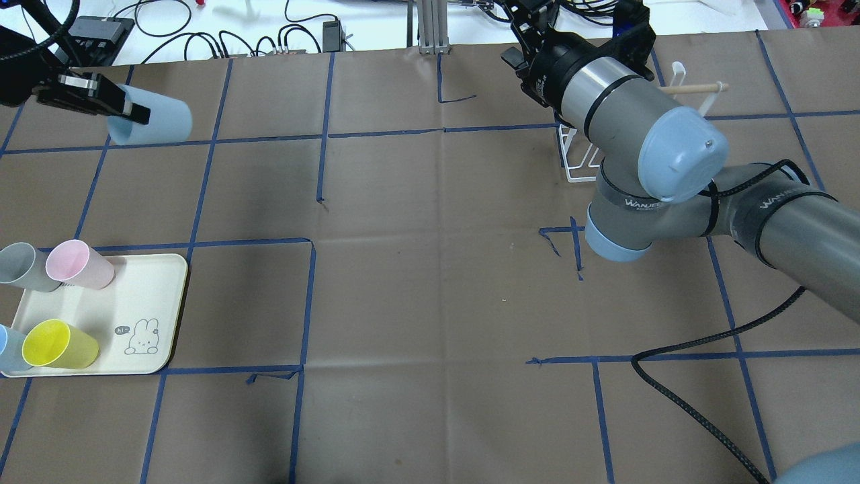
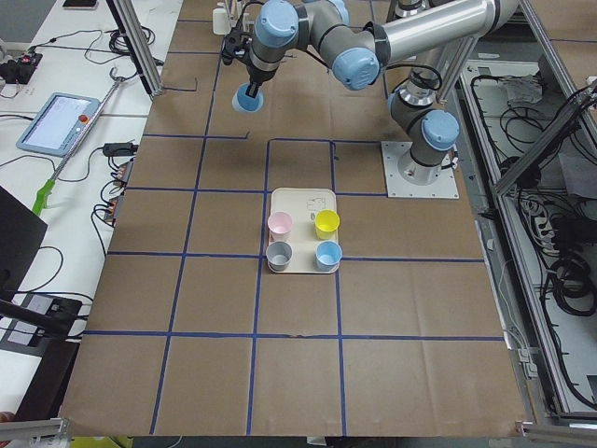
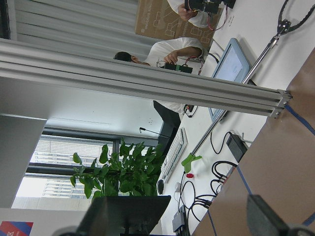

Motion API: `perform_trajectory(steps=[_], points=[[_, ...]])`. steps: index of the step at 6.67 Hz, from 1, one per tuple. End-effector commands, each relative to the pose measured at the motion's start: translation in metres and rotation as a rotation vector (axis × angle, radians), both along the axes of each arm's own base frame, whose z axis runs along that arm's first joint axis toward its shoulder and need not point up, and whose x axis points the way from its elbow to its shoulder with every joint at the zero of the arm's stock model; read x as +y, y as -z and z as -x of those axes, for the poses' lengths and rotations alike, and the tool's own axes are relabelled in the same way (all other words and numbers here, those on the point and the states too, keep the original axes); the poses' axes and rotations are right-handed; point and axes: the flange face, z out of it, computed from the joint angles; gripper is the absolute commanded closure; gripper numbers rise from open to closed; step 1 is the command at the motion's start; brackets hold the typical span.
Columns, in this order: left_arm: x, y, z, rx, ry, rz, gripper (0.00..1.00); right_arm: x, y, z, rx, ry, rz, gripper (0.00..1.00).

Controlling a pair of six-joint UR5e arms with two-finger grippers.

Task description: Transfer IKEA cup to right arm and place on rack

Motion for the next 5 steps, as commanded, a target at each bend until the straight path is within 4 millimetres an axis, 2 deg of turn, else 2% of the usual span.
perform_trajectory(steps=[1, 3, 4, 5], points=[[-0.015, 0.031, 0.012, 0.140, 0.047, 0.201, 1.00, 0.005, -0.005, 0.000, -0.009, 0.005, -0.004, 0.00], [-0.015, 0.071, 0.023, 0.216, 0.088, 0.375, 1.00, 0.017, 0.006, 0.000, -0.120, 0.035, -0.107, 0.00], [-0.024, 0.086, 0.026, 0.228, 0.126, 0.481, 1.00, 0.024, 0.009, 0.000, -0.230, 0.064, -0.176, 0.00], [-0.036, 0.095, 0.052, 0.236, 0.206, 0.570, 1.00, 0.034, 0.000, 0.000, -0.303, 0.079, -0.202, 0.00]])
